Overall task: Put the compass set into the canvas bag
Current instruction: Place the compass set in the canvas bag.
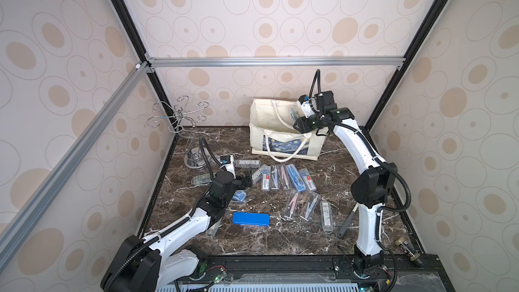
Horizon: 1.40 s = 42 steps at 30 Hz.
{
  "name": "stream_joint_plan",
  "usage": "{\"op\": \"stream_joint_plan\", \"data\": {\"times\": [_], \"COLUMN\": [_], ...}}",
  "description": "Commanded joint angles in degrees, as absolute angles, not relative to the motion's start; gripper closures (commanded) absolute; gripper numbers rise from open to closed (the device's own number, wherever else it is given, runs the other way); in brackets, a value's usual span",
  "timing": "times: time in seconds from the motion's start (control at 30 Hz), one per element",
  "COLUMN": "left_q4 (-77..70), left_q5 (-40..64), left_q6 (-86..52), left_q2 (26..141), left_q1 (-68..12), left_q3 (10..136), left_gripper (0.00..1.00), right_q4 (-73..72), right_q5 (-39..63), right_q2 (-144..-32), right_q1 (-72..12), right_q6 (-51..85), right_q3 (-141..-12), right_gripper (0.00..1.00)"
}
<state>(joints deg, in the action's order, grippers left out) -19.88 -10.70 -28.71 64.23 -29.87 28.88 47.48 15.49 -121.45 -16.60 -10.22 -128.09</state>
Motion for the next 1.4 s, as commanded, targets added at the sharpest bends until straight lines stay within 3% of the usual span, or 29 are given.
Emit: {"op": "stream_joint_plan", "data": {"times": [0.0, 0.43, 0.87, 1.37], "left_q4": [-18.88, -19.0, -18.71, -13.01], "left_q5": [-11.96, -11.64, -11.63, -13.56], "left_q6": [-29.66, -29.31, -29.36, -30.3], "left_q2": [64.59, 67.48, 67.06, 69.34], "left_q1": [-29.33, -29.27, -29.27, -29.13], "left_q3": [29.41, 30.67, 30.61, 33.23], "left_gripper": [0.0, 0.0, 0.0, 0.0], "right_q4": [52.77, 60.3, 57.32, 50.9], "right_q5": [16.16, 7.0, 4.86, 14.04], "right_q2": [-123.19, -132.83, -135.26, -127.53], "right_q1": [-16.46, -16.39, -16.27, -16.26], "right_q6": [-17.58, -21.93, -19.98, -12.13], "right_q3": [-133.2, -144.89, -144.58, -145.11], "right_gripper": [0.46, 0.45, 0.44, 0.39]}}
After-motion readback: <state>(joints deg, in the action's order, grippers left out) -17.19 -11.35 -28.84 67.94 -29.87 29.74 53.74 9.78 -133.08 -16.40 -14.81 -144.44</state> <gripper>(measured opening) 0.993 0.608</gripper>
